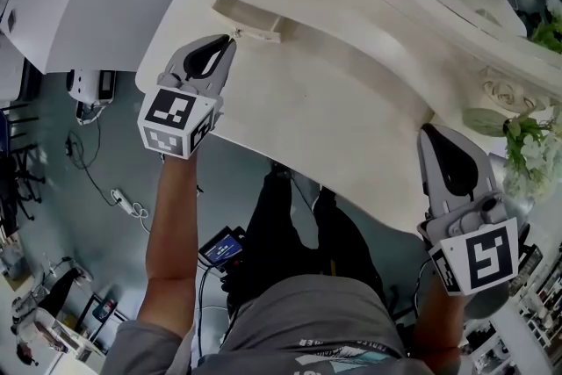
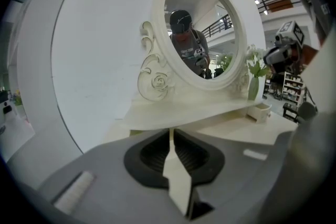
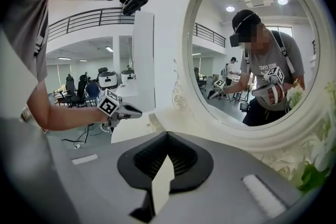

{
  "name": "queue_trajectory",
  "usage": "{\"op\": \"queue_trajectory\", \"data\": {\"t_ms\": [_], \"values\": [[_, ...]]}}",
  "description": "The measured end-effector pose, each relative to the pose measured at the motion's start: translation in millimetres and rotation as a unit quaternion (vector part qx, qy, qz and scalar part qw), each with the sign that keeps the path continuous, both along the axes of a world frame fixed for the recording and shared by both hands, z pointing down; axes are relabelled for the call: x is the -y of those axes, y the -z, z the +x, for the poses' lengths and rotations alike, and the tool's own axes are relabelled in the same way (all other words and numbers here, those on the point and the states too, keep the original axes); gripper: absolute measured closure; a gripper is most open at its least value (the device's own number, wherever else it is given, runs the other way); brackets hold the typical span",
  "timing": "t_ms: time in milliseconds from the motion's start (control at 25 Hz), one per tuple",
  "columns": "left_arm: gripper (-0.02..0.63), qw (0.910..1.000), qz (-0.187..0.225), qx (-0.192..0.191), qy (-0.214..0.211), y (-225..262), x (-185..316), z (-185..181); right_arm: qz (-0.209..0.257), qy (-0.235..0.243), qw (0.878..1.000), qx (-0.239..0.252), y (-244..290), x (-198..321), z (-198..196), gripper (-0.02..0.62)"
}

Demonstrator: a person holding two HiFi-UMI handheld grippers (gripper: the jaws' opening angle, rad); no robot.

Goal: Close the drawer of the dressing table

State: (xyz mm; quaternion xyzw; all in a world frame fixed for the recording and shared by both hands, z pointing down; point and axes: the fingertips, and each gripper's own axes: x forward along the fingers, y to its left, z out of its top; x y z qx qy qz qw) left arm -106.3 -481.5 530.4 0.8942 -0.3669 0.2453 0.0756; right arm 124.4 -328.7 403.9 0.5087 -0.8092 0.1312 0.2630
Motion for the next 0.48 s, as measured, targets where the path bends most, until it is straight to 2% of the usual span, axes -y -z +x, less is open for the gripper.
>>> {"op": "queue_trajectory", "data": {"t_ms": [480], "values": [[0.523, 0.9993, -0.037, 0.012, 0.000, -53, 21, 1, -0.021, -0.003, 1.000, 0.003, -31, 15, -2, 0.597]]}}
